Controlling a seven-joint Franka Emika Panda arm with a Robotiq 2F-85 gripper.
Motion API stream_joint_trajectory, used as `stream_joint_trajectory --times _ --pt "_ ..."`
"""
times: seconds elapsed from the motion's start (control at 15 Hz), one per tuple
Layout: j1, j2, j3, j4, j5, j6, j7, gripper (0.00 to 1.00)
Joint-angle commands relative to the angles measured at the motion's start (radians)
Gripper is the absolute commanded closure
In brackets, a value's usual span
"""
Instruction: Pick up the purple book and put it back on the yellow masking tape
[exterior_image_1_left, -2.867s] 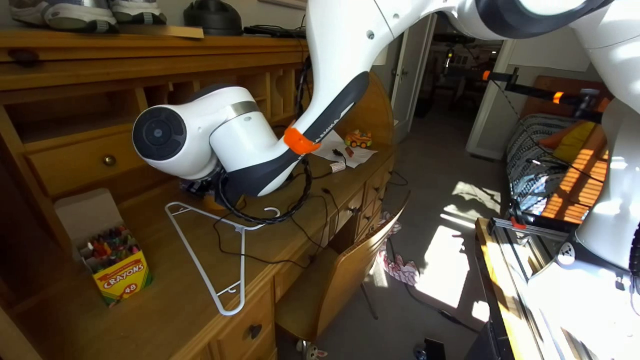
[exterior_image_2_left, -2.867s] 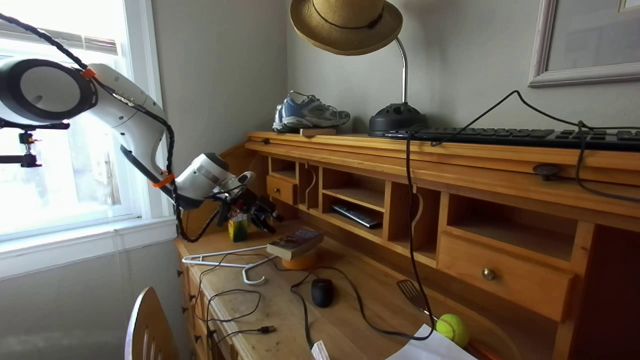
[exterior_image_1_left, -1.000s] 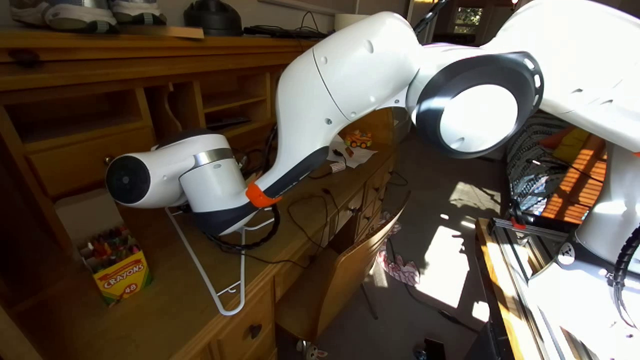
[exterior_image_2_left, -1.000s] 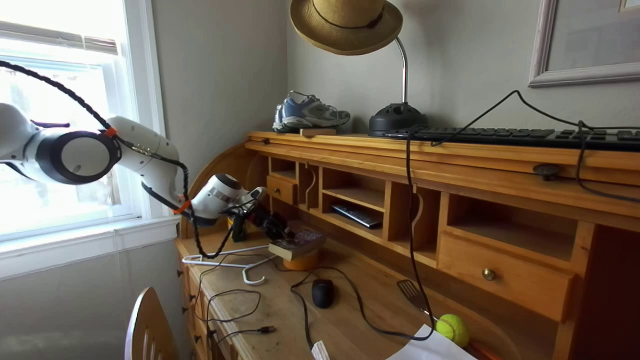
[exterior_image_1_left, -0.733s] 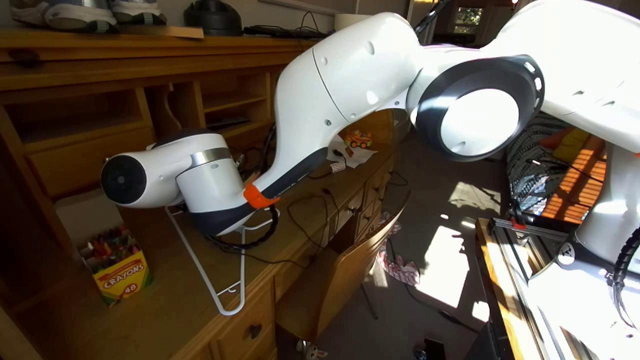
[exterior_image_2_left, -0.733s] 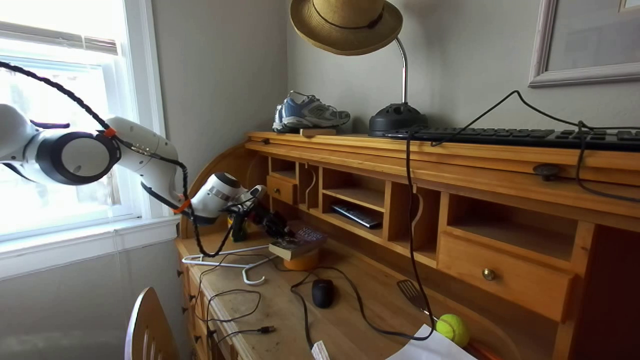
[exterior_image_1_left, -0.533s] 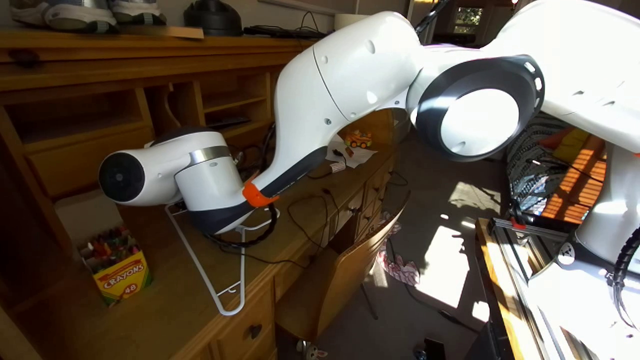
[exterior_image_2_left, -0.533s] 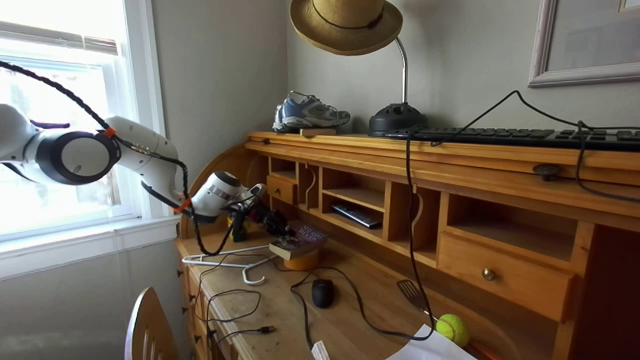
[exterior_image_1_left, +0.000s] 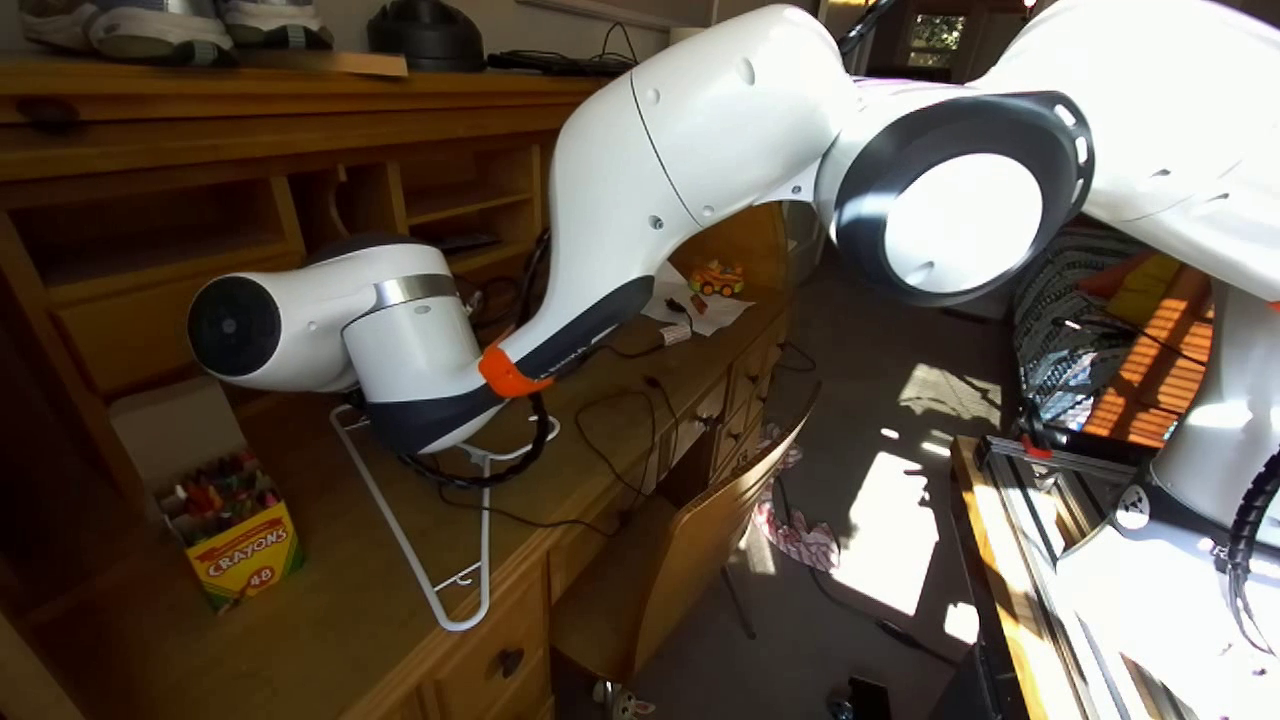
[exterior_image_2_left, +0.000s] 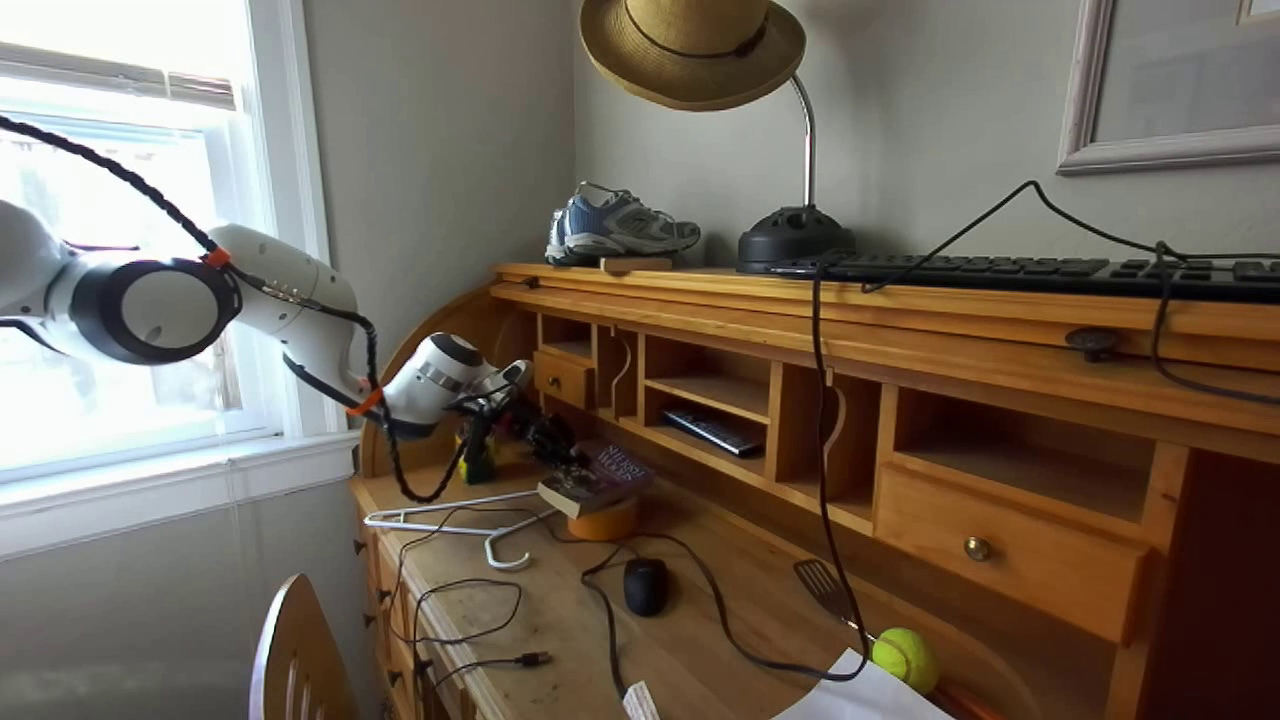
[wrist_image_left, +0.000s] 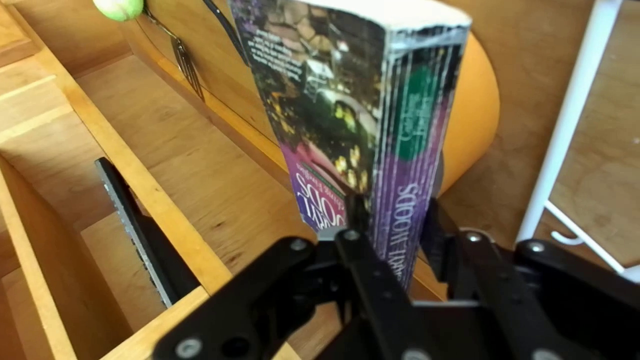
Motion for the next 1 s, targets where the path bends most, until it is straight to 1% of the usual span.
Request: stream_joint_trajectory --times 0.0,0.07,0.33,0.53,0.6,0.93 --pt "-0.027 -0.058 0.053 -0.058 0.058 -0.003 -0.045 0.92" --pt "-0.030 -0.079 0.066 -0.077 0.073 -0.013 -0.053 0.92" --pt "-0.041 -0.167 0.085 -0.164 0.096 -0.003 0.023 0.92" --pt "-0.048 -0.238 0.095 -0.254 0.110 0.015 0.088 0.92" --pt "-0.024 -0.258 0.051 -0.281 0.157 0.032 0.098 0.92" --pt "-0.012 -0.356 0.028 -0.424 0.210 0.069 0.198 0.92"
